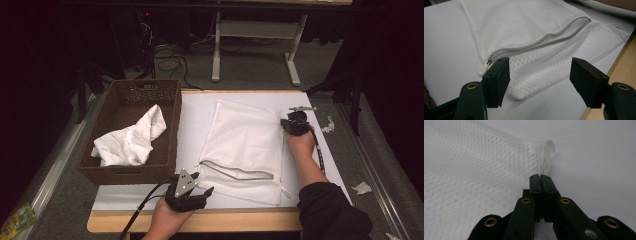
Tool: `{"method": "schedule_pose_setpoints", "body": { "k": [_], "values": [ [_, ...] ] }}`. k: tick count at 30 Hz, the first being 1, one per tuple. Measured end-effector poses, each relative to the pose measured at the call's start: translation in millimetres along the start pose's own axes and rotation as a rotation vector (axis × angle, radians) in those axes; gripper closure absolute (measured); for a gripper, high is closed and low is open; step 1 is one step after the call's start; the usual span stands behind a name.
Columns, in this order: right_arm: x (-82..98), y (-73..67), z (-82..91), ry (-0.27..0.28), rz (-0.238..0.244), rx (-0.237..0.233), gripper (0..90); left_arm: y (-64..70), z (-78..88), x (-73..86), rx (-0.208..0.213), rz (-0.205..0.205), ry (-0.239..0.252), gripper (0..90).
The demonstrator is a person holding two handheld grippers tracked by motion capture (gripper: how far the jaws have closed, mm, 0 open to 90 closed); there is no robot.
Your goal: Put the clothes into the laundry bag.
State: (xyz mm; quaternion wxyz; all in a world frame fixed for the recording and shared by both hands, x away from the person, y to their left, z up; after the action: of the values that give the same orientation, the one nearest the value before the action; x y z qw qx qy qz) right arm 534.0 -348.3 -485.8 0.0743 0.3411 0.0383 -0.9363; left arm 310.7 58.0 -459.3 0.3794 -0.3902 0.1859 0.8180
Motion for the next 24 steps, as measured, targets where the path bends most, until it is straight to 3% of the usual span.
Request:
{"method": "schedule_pose_setpoints", "body": {
  "k": [2, 5, 8, 10, 11, 12, 13, 16, 24],
  "values": [
    [1.4, 4.6, 3.0, -0.001, -0.011, 0.006, 89.8, -1.1, -0.5, -0.2, -0.001, 0.003, -0.001, 32.7],
    [11.0, 26.3, 14.5, -0.011, -0.041, 0.059, 89.8, -1.9, -1.2, -0.6, 0.0, 0.005, -0.001, 32.7],
    [20.4, 39.5, 20.5, -0.019, -0.065, 0.074, 89.2, -1.5, -2.2, -1.7, 0.003, 0.002, 0.002, 32.5],
    [25.8, 42.8, 26.0, -0.014, -0.068, 0.067, 74.3, -1.3, -2.9, -2.2, 0.002, 0.002, 0.003, 32.4],
    [27.3, 43.3, 29.1, -0.001, -0.063, 0.063, 68.9, -1.4, -3.3, -2.4, 0.004, 0.002, 0.003, 32.3],
    [27.3, 43.3, 29.1, -0.001, -0.063, 0.063, 68.9, -1.4, -3.3, -2.4, 0.004, 0.002, 0.003, 32.3],
    [31.4, 41.1, 39.5, 0.043, -0.05, 0.065, 57.6, -1.7, -4.7, -2.5, 0.004, 0.004, 0.003, 32.2],
    [41.8, 35.4, 57.5, 0.097, -0.035, 0.054, 48.4, -2.4, -7.4, -3.5, 0.008, 0.007, 0.003, 31.9],
    [78.2, 18.9, 96.7, 0.152, 0.043, 0.033, 40.1, -4.0, -9.2, -6.6, 0.008, 0.026, 0.015, 31.1]
  ]
}}
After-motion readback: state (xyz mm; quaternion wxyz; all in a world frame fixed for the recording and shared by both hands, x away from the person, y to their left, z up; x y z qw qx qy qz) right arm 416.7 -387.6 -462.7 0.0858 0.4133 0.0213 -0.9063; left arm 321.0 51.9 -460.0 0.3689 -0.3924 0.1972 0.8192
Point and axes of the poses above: each handheld gripper's, and its own axes: z roughly backward along the jaws, x roughly out of its underside, y roughly to its right, the point moved 2 cm from there along -z, roughly forward along the jaws, and after that the axes turned 8 degrees about -y, right-handed, at the moved point
